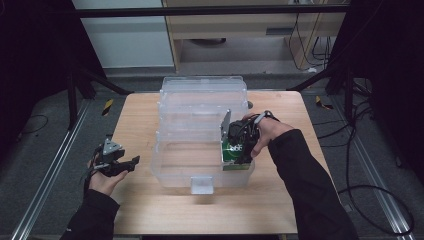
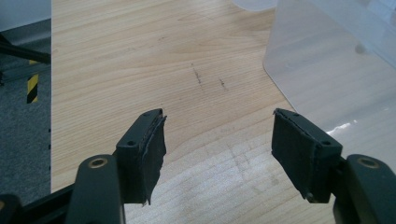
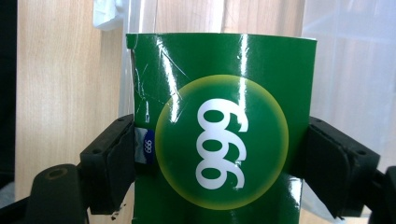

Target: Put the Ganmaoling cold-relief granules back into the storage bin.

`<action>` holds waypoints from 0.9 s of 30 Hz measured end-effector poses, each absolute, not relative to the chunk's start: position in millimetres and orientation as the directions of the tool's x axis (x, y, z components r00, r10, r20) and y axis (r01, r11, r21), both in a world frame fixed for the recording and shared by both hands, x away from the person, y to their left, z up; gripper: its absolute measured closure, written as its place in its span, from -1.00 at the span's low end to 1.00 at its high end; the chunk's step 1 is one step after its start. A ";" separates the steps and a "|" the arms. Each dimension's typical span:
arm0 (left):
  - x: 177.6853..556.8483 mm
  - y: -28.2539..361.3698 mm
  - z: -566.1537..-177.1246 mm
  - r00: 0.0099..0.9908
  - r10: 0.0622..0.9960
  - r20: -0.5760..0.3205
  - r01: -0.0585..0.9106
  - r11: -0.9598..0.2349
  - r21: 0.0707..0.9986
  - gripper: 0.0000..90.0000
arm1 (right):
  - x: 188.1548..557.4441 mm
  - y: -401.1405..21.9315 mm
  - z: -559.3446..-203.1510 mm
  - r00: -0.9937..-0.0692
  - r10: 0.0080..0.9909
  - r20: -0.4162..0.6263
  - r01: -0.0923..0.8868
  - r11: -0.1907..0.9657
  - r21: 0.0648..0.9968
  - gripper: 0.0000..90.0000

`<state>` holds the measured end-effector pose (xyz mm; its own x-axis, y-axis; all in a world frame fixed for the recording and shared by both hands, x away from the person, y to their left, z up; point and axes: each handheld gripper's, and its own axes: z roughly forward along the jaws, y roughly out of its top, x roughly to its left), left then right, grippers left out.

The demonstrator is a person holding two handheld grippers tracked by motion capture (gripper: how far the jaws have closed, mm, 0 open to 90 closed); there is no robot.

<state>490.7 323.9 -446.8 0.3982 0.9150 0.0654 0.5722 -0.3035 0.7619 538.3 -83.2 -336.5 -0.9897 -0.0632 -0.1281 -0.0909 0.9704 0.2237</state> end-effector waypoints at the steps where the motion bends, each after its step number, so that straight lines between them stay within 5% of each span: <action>1: 490.6 323.8 -446.8 0.398 0.915 0.065 0.573 -0.303 0.762 -0.24 | 538.1 -81.6 -334.6 -0.988 -0.075 -0.136 -0.104 0.970 0.219 -0.58; 27: 491.0 323.0 -448.1 0.405 0.912 0.072 0.578 -0.316 0.752 -0.24 | 533.0 -83.7 -325.8 -0.988 -0.050 -0.145 -0.080 0.974 0.212 -0.58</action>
<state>491.0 323.0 -448.1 0.4046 0.9117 0.0719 0.5781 -0.3158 0.7524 533.0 -83.7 -325.8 -0.9882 -0.0497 -0.1446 -0.0799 0.9741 0.2115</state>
